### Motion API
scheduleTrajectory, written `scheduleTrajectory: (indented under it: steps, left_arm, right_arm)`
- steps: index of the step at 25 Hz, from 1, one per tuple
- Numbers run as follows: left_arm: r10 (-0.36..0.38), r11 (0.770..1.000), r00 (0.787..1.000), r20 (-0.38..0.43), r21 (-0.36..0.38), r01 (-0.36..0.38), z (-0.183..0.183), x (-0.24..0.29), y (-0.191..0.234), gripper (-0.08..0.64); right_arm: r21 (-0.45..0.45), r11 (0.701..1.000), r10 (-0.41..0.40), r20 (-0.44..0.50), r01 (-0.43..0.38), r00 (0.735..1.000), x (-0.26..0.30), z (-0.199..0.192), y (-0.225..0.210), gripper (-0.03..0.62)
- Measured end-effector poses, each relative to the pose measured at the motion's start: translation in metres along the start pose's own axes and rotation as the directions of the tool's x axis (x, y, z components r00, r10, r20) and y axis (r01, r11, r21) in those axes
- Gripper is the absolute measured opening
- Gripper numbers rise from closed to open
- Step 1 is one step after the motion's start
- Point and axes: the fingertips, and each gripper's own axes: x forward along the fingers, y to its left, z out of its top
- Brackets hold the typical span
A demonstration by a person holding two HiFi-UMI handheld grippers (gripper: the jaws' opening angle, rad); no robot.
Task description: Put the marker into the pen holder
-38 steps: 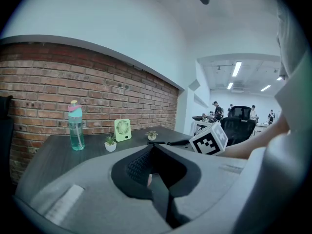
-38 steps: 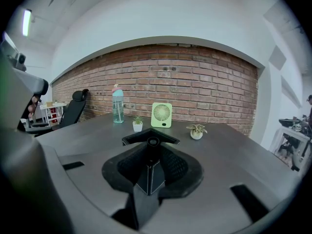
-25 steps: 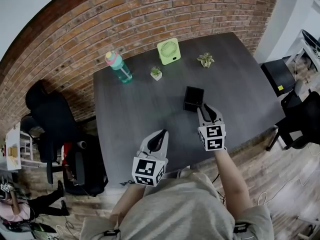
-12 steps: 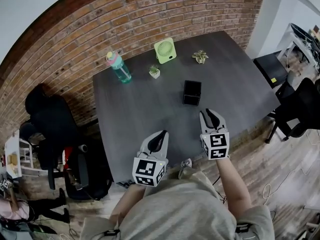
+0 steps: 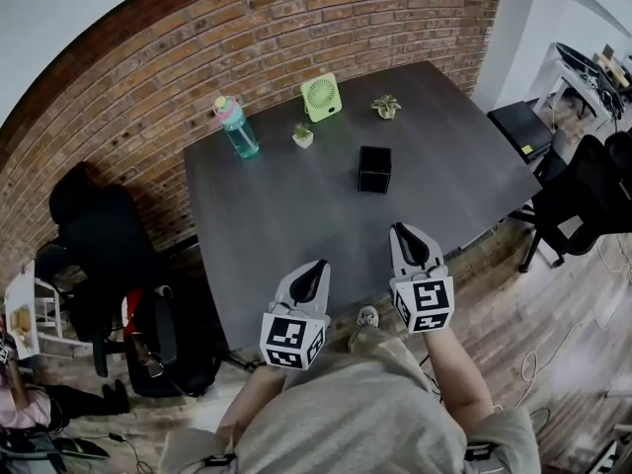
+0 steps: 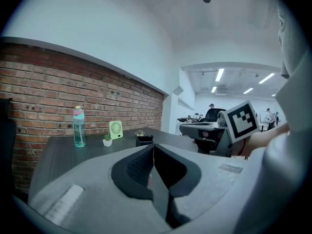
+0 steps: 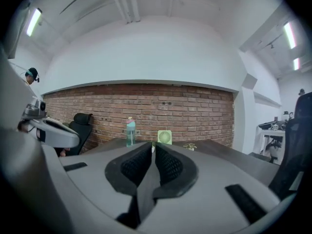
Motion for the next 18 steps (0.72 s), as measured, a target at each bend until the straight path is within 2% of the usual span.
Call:
scheduleTrajectory:
  steps: [5,18]
  left_arm:
    - [-0.011,1.000,1.000,0.016,0.006,0.011,-0.006,-0.028,-0.010,0.017]
    - [-0.022,1.000,0.999,0.044,-0.006,0.023,-0.027,-0.107,-0.038,0.017]
  right_arm:
    - [0.017,1.000,0.000,0.037,-0.001,0.999,-0.037,0.008,0.024,0.003]
    - [0.030,1.000,0.001,0.065,-0.003,0.998,-0.127,0.012,0.088,0.003]
